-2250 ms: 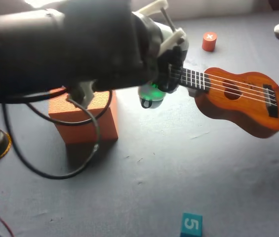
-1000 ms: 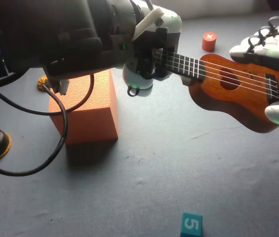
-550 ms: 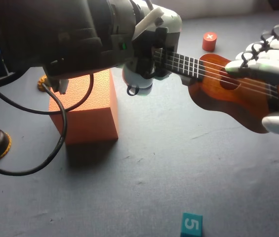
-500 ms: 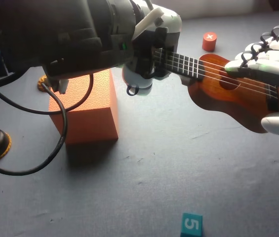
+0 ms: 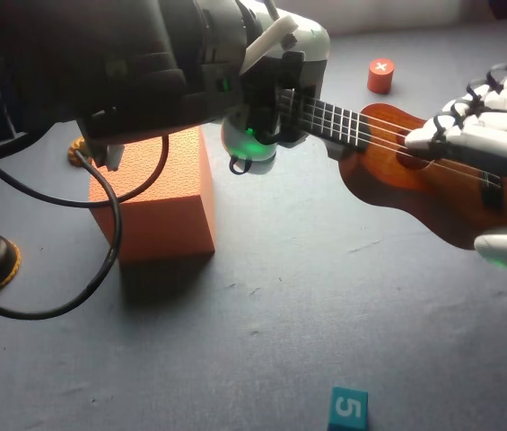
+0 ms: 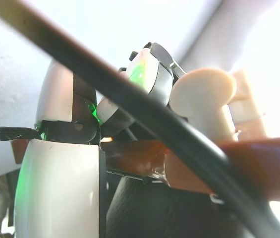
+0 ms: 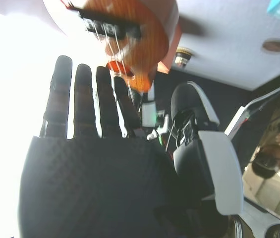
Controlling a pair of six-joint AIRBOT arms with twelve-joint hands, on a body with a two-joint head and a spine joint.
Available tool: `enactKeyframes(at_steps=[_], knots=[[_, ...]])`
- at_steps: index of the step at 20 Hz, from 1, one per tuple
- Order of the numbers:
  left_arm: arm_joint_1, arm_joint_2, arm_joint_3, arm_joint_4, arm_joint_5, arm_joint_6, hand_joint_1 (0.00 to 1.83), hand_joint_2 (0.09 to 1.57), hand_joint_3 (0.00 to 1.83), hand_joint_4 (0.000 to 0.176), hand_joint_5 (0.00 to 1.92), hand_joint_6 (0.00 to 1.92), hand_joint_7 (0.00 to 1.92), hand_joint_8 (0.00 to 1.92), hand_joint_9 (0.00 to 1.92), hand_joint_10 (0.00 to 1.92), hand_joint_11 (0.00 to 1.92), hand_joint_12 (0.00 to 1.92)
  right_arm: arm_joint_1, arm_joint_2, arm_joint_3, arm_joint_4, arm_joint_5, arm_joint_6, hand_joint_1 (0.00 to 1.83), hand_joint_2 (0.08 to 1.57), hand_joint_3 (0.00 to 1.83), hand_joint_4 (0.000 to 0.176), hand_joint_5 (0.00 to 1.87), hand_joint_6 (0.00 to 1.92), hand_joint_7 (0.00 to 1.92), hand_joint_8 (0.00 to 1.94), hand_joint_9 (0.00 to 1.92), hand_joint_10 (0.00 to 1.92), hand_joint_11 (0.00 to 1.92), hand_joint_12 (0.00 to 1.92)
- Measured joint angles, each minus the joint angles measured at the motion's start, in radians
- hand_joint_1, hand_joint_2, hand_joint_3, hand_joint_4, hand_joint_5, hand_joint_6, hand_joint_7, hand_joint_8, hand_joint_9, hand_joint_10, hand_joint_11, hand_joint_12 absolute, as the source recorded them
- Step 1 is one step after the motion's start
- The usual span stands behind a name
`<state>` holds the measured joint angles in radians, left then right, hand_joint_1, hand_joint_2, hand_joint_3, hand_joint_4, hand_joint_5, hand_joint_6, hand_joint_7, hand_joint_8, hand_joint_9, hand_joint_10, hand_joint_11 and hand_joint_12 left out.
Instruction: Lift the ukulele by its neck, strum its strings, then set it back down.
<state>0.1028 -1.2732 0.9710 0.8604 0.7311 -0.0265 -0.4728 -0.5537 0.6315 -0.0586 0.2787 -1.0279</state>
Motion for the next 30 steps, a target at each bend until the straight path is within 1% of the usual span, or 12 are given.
enactKeyframes(at_steps=[2, 7, 8, 10, 12, 14, 17, 21, 24, 25, 26, 30], knots=[[0.0, 0.0, 0.0, -0.001, 0.002, 0.001, 1.47, 1.21, 0.0, 0.0, 1.2, 1.92, 1.25, 1.92, 1.37, 1.92, 1.4, 1.92, 0.0, 0.005, -0.01, -0.017, -0.009, 0.002, 0.19, 1.4, 0.0, 0.0, 0.0, 0.46, 0.13, 0.0, 0.0, 0.28, 0.0, 0.34], [0.0, 0.0, 0.0, 0.002, 0.0, 0.0, 1.5, 1.2, 0.0, 0.0, 1.21, 1.92, 1.26, 1.92, 1.38, 1.92, 1.41, 1.92, 0.0, 0.025, -0.034, -0.041, -0.002, 0.015, 0.19, 1.4, 0.0, 0.0, 0.0, 0.66, 0.16, 0.01, 0.0, 0.33, 0.0, 0.56], [0.0, 0.0, 0.0, 0.003, 0.0, -0.001, 1.49, 1.21, 0.0, 0.0, 1.2, 1.92, 1.26, 1.92, 1.37, 1.92, 1.4, 1.92, 0.0, 0.029, -0.036, -0.063, -0.003, 0.046, 0.18, 1.41, 0.0, 0.0, 0.0, 0.65, 0.14, 0.01, 0.0, 0.29, 0.0, 0.44], [0.0, 0.0, 0.0, 0.004, 0.0, -0.001, 1.49, 1.2, 0.0, 0.0, 1.22, 1.92, 1.27, 1.92, 1.37, 1.92, 1.41, 1.92, 0.001, 0.049, -0.043, -0.137, 0.005, 0.122, 0.17, 1.4, 0.0, 0.0, 0.0, 0.71, 0.16, 0.01, 0.0, 0.35, 0.0, 0.52], [0.0, 0.0, 0.0, 0.005, 0.0, -0.001, 1.47, 1.19, 0.0, 0.0, 1.23, 1.92, 1.28, 1.92, 1.38, 1.92, 1.41, 1.92, 0.033, 0.066, -0.049, -0.148, 0.015, 0.127, 0.18, 1.41, 0.0, 0.0, 0.0, 0.69, 0.16, 0.0, 0.0, 0.34, 0.0, 0.42], [0.0, 0.0, 0.0, 0.005, -0.003, -0.002, 1.48, 1.2, 0.0, 0.0, 1.22, 1.92, 1.27, 1.92, 1.38, 1.92, 1.4, 1.92, 0.07, 0.08, -0.049, -0.148, 0.041, 0.127, 0.17, 1.4, 0.0, 0.0, 0.0, 0.67, 0.16, 0.0, 0.0, 0.33, 0.0, 0.5], [0.0, 0.0, 0.0, 0.007, 0.0, -0.003, 1.48, 1.2, 0.0, 0.0, 1.21, 1.92, 1.27, 1.92, 1.37, 1.92, 1.4, 1.92, 0.077, 0.109, -0.04, -0.149, 0.129, 0.103, 0.21, 1.4, 0.0, 0.0, 0.0, 0.66, 0.15, 0.0, 0.0, 0.28, 0.0, 0.35], [-0.007, 0.008, -0.026, 0.064, 0.035, -0.06, 1.48, 1.19, 0.0, 0.0, 1.2, 1.92, 1.25, 1.92, 1.37, 1.92, 1.41, 1.92, 0.101, 0.107, -0.029, -0.148, 0.141, 0.028, 0.24, 1.38, 0.0, 0.0, 0.0, 0.72, 0.18, 0.0, 0.0, 0.39, 0.0, 0.67], [-0.005, 0.035, -0.056, 0.095, 0.092, -0.134, 1.49, 1.2, 0.0, 0.0, 1.19, 1.92, 1.26, 1.92, 1.37, 1.92, 1.41, 1.92, 0.101, 0.105, -0.029, -0.144, 0.136, 0.028, 0.21, 1.39, 0.0, 0.0, 0.0, 0.62, 0.17, 0.0, 0.0, 0.4, 0.0, 0.63], [-0.002, 0.042, -0.067, 0.109, 0.112, -0.159, 1.48, 1.2, 0.0, 0.0, 1.21, 1.92, 1.26, 1.92, 1.37, 1.92, 1.41, 1.92, 0.101, 0.105, -0.029, -0.144, 0.136, 0.028, 0.13, 1.41, 0.01, 0.0, 0.0, 0.44, 0.13, 0.0, 0.0, 0.32, 0.0, 0.53], [0.009, 0.05, -0.084, 0.14, 0.127, -0.193, 1.49, 1.21, 0.0, 0.0, 1.21, 1.92, 1.26, 1.92, 1.37, 1.92, 1.41, 1.92, 0.101, 0.105, -0.029, -0.144, 0.136, 0.029, 0.17, 1.4, 0.0, 0.0, 0.0, 0.4, 0.14, 0.01, 0.0, 0.32, 0.0, 0.51], [0.048, 0.058, -0.135, 0.173, 0.161, -0.297, 1.48, 1.2, 0.0, 0.0, 1.21, 1.92, 1.25, 1.92, 1.37, 1.92, 1.4, 1.92, 0.093, 0.105, -0.034, -0.133, 0.144, 0.029, 0.24, 1.38, 0.0, 0.0, 0.01, 0.4, 0.18, 0.01, 0.0, 0.43, 0.0, 0.71]])
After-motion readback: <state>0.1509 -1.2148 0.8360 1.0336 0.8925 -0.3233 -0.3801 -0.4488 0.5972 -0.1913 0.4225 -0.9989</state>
